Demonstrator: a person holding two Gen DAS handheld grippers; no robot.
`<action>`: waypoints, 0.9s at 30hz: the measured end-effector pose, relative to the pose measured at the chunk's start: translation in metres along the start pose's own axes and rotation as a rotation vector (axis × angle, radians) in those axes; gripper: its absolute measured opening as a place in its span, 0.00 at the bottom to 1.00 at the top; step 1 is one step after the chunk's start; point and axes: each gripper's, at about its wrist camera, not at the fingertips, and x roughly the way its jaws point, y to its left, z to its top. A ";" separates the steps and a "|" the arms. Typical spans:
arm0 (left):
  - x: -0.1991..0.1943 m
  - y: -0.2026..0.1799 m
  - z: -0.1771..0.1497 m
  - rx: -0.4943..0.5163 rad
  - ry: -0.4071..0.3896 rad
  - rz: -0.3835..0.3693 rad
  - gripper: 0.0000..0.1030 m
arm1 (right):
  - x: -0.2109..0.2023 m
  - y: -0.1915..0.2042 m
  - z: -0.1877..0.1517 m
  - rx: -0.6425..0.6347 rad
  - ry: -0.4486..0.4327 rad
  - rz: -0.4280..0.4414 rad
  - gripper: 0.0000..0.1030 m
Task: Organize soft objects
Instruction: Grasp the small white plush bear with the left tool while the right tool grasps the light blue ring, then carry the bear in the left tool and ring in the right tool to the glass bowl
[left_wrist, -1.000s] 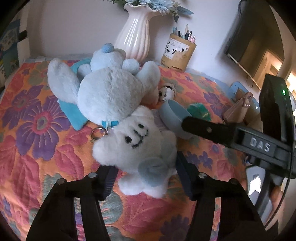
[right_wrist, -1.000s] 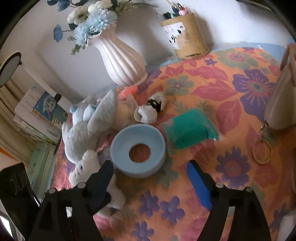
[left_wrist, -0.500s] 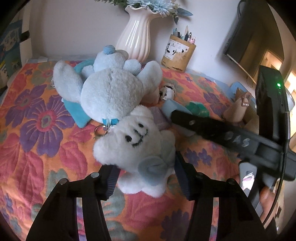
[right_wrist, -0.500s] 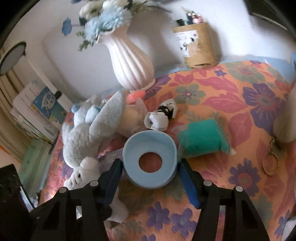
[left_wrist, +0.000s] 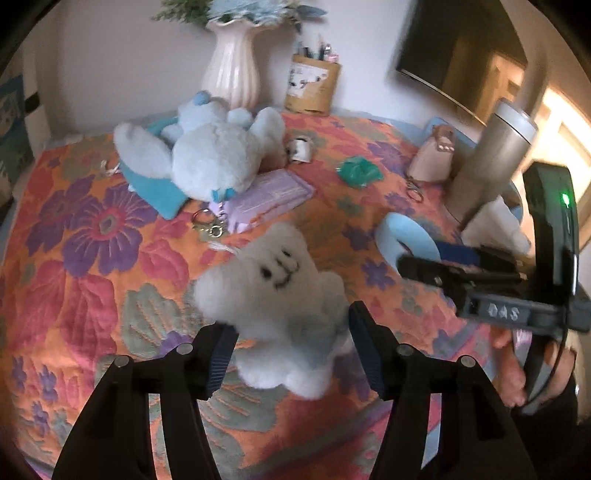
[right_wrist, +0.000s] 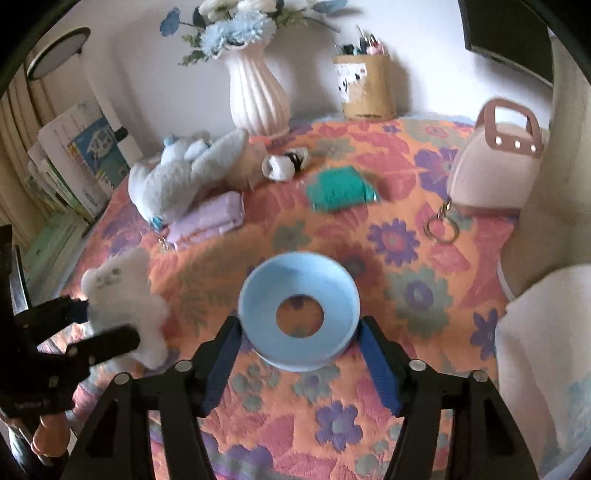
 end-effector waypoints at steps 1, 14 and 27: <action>0.002 0.006 0.000 -0.037 -0.003 -0.012 0.63 | 0.001 -0.004 -0.002 0.014 -0.004 0.005 0.70; 0.017 0.004 0.000 -0.063 0.000 0.032 0.65 | 0.013 0.020 -0.005 -0.066 -0.012 -0.172 0.83; 0.005 -0.015 0.001 -0.028 -0.035 0.000 0.48 | -0.026 0.034 -0.017 -0.120 -0.109 -0.168 0.62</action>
